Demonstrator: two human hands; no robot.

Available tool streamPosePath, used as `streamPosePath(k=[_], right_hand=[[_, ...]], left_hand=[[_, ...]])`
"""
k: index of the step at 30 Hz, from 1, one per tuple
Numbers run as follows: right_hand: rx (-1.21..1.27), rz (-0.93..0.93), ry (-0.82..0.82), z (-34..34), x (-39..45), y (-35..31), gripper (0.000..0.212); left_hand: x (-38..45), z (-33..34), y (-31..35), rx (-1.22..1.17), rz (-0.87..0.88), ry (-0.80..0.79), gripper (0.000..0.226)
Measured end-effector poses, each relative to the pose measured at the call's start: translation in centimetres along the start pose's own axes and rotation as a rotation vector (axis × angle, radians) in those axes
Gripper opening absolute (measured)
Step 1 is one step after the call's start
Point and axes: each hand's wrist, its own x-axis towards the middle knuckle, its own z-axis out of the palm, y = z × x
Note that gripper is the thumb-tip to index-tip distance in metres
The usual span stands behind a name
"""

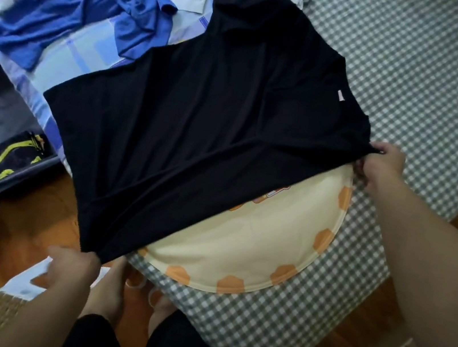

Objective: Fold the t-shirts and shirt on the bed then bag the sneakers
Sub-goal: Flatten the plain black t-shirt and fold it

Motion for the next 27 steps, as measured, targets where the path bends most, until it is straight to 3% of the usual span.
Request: streamPosePath(k=[1,4,8,12,16,18,20,23,25,27], right_hand=[[-0.174,-0.068,-0.006,-0.4,0.3,0.2,0.041],[-0.499,-0.242,-0.047,-1.4,1.4,0.4,0.043],[-0.625,-0.338,-0.141,-1.5,3.1,0.9,0.053],[-0.575,-0.423,-0.222,-1.3,4.8,3.0,0.054],[-0.46,-0.452,-0.252,-0.9,7.2,4.9,0.049],[-0.437,-0.448,-0.294,-1.1,7.7,4.9,0.042],[-0.406,-0.449,-0.323,-1.4,7.8,4.7,0.032],[-0.386,-0.423,-0.335,-1.5,7.7,4.4,0.015],[-0.41,-0.396,-0.329,-1.6,8.0,4.0,0.03],[-0.432,-0.371,-0.286,-1.1,8.1,3.2,0.037]], left_hand=[[-0.9,-0.1,0.8,0.104,0.1,0.089,0.064],[-6.4,0.3,6.1,0.184,0.678,0.221,0.062],[-12.6,4.8,17.5,0.145,1.265,0.035,0.05],[-18.4,10.5,31.7,0.308,1.648,0.053,0.059],[-21.3,14.5,40.2,0.527,1.627,0.075,0.063],[-21.8,15.3,41.5,0.612,1.591,0.005,0.054],[-22.1,14.8,41.1,0.543,1.604,-0.064,0.035],[-21.4,12.4,39.6,0.203,1.597,0.026,0.018],[-19.9,10.8,39.3,0.144,1.537,0.042,0.019],[-18.2,10.1,40.5,0.254,1.483,-0.018,0.021]])
